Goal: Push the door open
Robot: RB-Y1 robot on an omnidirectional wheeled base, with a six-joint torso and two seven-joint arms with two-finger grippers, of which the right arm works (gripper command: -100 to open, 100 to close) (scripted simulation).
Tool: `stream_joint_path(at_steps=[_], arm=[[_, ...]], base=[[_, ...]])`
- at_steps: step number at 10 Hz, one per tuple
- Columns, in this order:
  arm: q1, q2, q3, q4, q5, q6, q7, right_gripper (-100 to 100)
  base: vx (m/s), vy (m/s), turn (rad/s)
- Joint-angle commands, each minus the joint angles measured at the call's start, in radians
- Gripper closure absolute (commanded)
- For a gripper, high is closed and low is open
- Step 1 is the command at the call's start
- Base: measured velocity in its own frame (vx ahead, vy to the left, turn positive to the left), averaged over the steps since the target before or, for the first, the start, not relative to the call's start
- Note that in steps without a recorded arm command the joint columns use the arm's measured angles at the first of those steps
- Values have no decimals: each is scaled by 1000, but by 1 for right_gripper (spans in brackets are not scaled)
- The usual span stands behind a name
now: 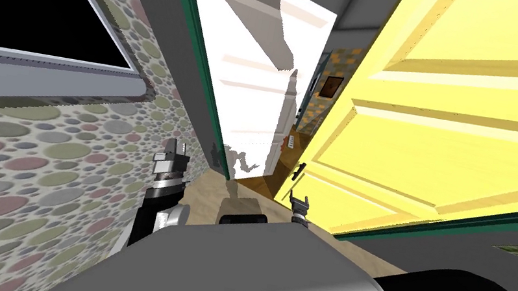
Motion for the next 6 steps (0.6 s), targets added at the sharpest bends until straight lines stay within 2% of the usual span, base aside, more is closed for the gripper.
stream_joint_path(at_steps=[1,3,6], arm=[[0,0,0,0,0,0,0,-100],[-11,5,-6,13,-1,1,-2,-100],[-29,14,-18,30,-3,7,1,-100]], base=[[23,-28,19],[134,-87,27],[188,-113,33]])
